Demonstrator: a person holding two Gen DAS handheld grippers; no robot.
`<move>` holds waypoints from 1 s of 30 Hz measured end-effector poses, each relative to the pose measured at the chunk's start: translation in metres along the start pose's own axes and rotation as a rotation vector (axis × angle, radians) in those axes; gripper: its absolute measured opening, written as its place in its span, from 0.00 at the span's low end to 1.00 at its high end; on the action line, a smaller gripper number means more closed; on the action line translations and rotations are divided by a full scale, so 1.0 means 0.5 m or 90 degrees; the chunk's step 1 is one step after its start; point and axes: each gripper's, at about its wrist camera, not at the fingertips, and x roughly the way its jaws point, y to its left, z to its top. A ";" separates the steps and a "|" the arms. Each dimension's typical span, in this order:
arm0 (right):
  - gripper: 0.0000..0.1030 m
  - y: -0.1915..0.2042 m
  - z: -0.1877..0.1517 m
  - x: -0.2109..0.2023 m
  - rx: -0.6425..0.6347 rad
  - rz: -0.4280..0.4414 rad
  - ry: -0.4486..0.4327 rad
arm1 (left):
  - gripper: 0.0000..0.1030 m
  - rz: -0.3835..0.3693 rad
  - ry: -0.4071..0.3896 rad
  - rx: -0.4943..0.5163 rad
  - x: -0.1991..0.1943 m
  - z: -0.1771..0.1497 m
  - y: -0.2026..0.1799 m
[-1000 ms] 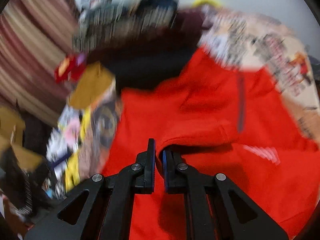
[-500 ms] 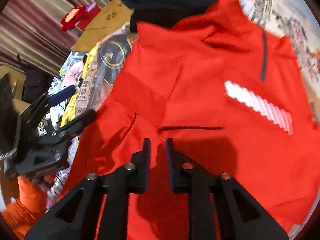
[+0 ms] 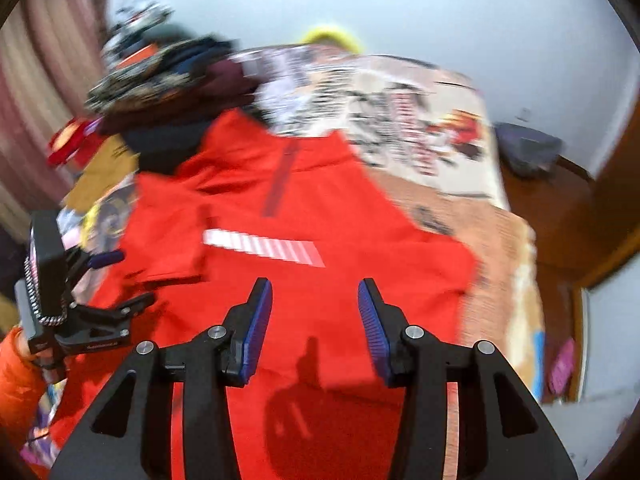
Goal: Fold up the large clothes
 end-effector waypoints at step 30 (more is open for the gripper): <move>0.50 -0.077 -0.084 0.126 0.066 -0.039 0.064 | 0.04 -0.077 -0.138 -0.207 -0.111 0.063 0.212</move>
